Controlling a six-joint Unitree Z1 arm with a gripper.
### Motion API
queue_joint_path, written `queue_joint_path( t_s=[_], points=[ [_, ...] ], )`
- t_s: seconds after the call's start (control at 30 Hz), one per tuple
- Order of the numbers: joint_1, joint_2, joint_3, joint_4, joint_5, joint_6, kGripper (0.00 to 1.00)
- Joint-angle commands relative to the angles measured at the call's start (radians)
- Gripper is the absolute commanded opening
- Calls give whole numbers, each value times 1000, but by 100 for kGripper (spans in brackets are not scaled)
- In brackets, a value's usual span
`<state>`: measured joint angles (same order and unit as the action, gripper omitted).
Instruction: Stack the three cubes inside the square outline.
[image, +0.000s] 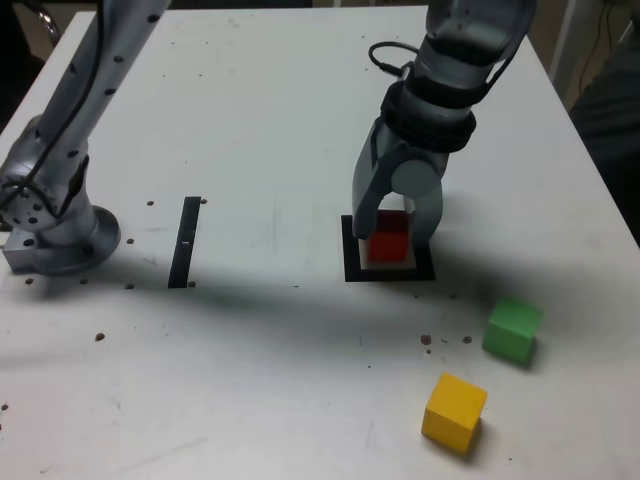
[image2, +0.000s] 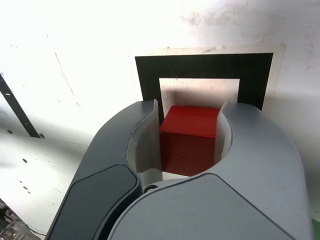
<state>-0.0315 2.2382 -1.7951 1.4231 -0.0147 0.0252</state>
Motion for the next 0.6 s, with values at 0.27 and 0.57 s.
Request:
queue_joint_path(
  t_s=[0.27,0.57],
  points=[
    [10,5,20,-19,-16,12,99],
    [10,-15,42,-26,-15,2,100]
  ],
)
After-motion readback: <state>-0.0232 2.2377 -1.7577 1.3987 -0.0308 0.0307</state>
